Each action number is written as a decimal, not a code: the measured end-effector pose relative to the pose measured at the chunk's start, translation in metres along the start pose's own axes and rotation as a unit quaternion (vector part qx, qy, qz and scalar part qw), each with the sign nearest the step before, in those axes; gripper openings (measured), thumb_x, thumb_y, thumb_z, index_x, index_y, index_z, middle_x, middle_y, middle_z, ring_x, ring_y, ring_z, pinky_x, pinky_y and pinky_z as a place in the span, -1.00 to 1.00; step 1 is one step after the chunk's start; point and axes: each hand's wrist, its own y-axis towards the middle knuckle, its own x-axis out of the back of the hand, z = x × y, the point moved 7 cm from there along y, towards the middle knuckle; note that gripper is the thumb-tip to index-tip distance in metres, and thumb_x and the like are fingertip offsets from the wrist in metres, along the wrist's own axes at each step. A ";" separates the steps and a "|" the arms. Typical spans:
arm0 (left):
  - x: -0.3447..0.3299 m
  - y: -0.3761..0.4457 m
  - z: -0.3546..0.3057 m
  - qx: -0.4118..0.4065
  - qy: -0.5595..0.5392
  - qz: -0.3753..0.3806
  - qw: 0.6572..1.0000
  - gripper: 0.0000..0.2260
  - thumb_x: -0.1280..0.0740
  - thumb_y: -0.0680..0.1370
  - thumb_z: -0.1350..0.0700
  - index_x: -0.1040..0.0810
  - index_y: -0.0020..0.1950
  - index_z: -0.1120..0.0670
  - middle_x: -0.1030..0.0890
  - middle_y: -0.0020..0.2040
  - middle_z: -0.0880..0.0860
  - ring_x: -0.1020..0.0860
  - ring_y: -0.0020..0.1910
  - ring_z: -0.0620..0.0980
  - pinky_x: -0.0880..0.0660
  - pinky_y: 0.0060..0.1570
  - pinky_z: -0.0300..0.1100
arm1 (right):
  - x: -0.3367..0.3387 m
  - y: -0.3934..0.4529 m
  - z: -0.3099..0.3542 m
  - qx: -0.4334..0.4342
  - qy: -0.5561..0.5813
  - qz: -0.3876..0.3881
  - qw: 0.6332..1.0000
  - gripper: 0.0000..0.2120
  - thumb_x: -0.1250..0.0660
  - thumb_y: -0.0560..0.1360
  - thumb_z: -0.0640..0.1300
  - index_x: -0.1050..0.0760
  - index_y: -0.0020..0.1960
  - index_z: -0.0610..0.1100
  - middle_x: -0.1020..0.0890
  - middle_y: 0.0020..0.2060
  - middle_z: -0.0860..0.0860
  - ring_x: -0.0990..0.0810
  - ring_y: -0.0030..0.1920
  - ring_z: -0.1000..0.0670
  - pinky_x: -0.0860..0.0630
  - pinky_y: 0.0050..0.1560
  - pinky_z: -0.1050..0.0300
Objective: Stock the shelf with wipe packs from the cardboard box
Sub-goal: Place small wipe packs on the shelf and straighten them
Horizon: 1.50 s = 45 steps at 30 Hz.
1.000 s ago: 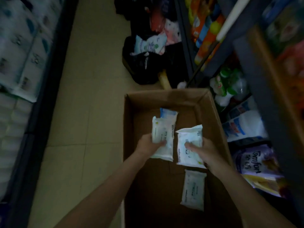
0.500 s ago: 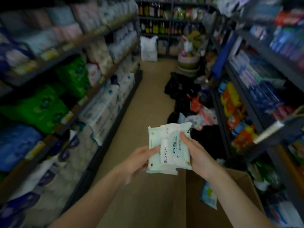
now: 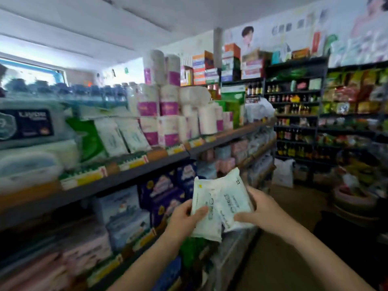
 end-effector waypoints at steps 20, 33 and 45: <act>0.155 0.082 -0.205 -0.172 0.164 -0.204 0.950 -0.74 -0.44 0.42 0.21 -0.49 0.07 0.09 -0.62 0.07 0.15 -0.61 0.04 0.07 -0.55 0.12 0.03 | 0.018 0.202 0.306 0.465 -0.092 0.105 0.874 -0.33 -0.54 0.28 -0.08 -0.30 0.29 0.02 -0.48 0.14 0.08 -0.44 0.05 0.14 -0.38 -0.05 0.33; 0.234 0.097 -0.174 0.031 0.509 -0.267 0.818 -0.70 -0.37 0.49 0.08 -0.45 0.20 0.06 -0.53 0.18 -0.01 -0.49 0.12 -0.09 -0.46 0.20 -0.19 | -0.149 0.339 0.277 0.380 -0.088 0.196 0.899 -0.26 -0.53 0.30 -0.06 -0.28 0.40 -0.05 -0.36 0.37 -0.03 -0.36 0.33 -0.06 -0.33 0.29 0.09; 0.187 0.090 -0.172 -0.108 0.471 -0.227 0.845 -0.84 -0.28 0.53 0.20 -0.58 0.08 0.12 -0.62 0.06 0.03 -0.54 -0.01 -0.11 -0.42 -0.06 -0.36 | -0.109 0.290 0.235 0.344 -0.150 0.089 0.923 -0.28 -0.37 0.46 -0.01 -0.08 0.49 -0.06 -0.05 0.48 -0.06 -0.11 0.47 -0.11 -0.12 0.44 0.03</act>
